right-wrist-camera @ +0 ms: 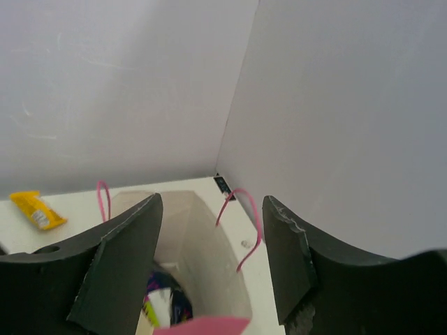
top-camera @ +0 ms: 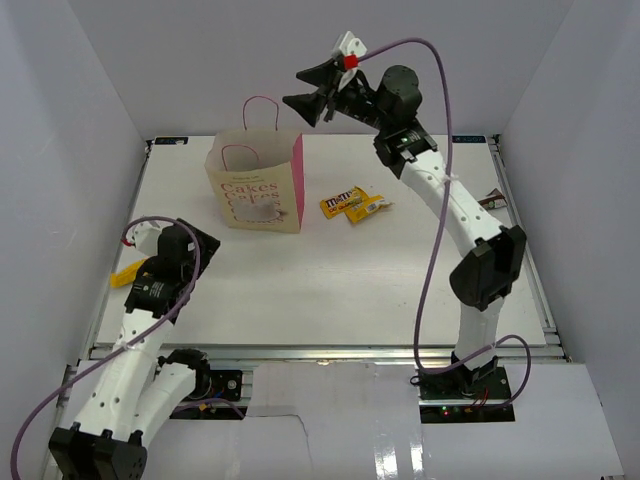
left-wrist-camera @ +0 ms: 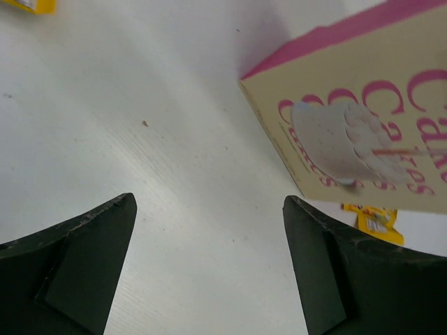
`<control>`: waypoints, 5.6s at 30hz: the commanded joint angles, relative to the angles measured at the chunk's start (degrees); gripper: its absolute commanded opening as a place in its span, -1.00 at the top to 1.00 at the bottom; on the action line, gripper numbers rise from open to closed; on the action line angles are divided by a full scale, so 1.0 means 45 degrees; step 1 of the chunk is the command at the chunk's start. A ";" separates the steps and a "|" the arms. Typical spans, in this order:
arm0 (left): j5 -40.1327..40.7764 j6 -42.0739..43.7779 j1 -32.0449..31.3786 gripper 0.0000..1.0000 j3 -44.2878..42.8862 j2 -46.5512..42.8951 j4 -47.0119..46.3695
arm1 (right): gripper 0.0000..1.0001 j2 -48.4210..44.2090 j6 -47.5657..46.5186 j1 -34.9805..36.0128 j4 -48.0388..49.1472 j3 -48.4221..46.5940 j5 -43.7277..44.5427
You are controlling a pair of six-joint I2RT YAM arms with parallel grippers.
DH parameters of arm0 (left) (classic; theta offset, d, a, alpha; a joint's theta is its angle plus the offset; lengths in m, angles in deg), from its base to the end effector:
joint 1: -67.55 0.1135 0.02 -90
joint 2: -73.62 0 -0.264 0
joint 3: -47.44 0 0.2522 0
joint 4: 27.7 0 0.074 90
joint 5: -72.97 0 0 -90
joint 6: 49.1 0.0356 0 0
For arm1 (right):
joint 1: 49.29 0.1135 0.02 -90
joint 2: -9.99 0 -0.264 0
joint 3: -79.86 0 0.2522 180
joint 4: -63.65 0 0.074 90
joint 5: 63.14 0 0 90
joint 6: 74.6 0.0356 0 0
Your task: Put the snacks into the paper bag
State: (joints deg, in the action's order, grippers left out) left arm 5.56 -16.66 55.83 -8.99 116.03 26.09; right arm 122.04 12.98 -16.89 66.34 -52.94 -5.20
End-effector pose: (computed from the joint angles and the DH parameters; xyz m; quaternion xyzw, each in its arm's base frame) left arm 0.1515 -0.0175 0.2843 -0.4224 0.7854 -0.0907 0.4432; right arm 0.3703 0.2574 0.4890 -0.3781 0.4342 0.3542 0.7370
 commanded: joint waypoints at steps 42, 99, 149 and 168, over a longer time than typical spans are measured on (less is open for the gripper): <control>-0.2964 0.1363 0.8641 0.64 -0.3076 0.9254 -0.3070 | -0.78 -0.6561 -1.0772 -0.5638 -1.2776 1.3486 -0.5651; -0.7483 0.8905 0.2254 -0.80 -0.6541 0.5448 -0.6045 | -0.85 -0.0410 0.8895 -0.4936 -0.4984 0.9131 0.0638; -0.7715 0.5311 0.2254 -0.93 0.2491 -0.3468 -0.4482 | 0.85 0.0822 -0.1748 0.1138 -0.4516 -0.0929 0.0149; -0.7871 0.5213 0.2254 -0.93 0.2452 -0.3897 -0.4170 | -0.61 0.0882 -0.2763 0.1355 -0.3440 0.0321 0.2745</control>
State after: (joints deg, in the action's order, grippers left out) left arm -29.06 7.10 66.19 2.09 99.49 6.68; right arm 127.68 3.39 -10.55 47.23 -52.05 2.41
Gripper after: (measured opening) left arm 0.963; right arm 0.783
